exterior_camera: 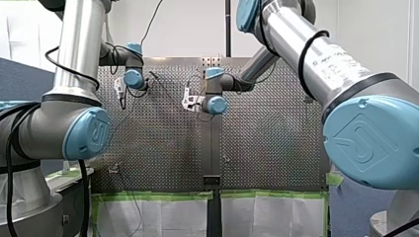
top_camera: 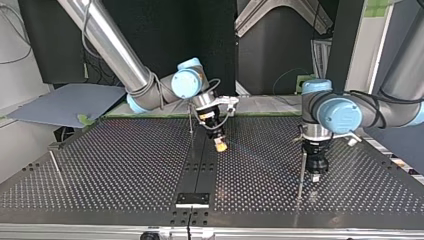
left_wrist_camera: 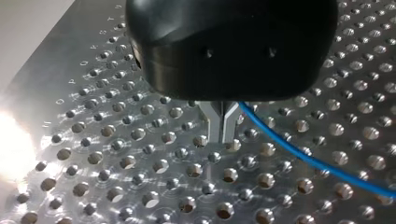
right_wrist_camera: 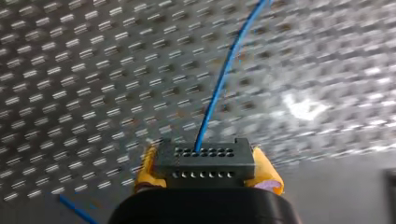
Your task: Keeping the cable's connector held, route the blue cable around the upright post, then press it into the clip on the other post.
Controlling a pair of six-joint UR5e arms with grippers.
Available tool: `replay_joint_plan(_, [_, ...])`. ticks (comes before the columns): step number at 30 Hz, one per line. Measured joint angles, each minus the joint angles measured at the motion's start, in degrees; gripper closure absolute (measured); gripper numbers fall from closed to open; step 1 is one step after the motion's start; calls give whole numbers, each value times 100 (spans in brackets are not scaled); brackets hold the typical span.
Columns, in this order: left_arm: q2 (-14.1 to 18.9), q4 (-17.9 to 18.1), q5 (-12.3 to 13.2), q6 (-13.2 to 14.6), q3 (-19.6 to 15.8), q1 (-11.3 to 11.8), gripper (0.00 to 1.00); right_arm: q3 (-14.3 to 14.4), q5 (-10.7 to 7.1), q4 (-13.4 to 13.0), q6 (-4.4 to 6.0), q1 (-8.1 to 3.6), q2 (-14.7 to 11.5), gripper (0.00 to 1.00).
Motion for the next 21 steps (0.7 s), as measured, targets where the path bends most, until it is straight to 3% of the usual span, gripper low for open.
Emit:
replay_joint_plan(2, [-4, -25, -22, -86, 0, -21, 57, 44, 16, 2, -12, -3, 61, 100])
replay_joint_plan(6, [-18, -89, -76, -269, 0, -51, 48, 148, 69, -5, -26, -6, 123, 100])
replay_joint_plan(8, [-57, -139, -118, -342, 0, -64, 30, 200, 90, -7, -30, -7, 150, 100])
replay_joint_plan(9, [-86, -173, -131, -364, 0, -69, 30, 220, 99, -8, -31, -8, 158, 100])
replay_joint_plan(11, [-183, -253, -144, -381, 0, -84, 0, 264, 120, -10, -33, -12, 172, 100])
replay_joint_plan(21, [-348, -378, -70, -501, 0, -155, 0, 427, 180, -21, -72, 11, 246, 100])
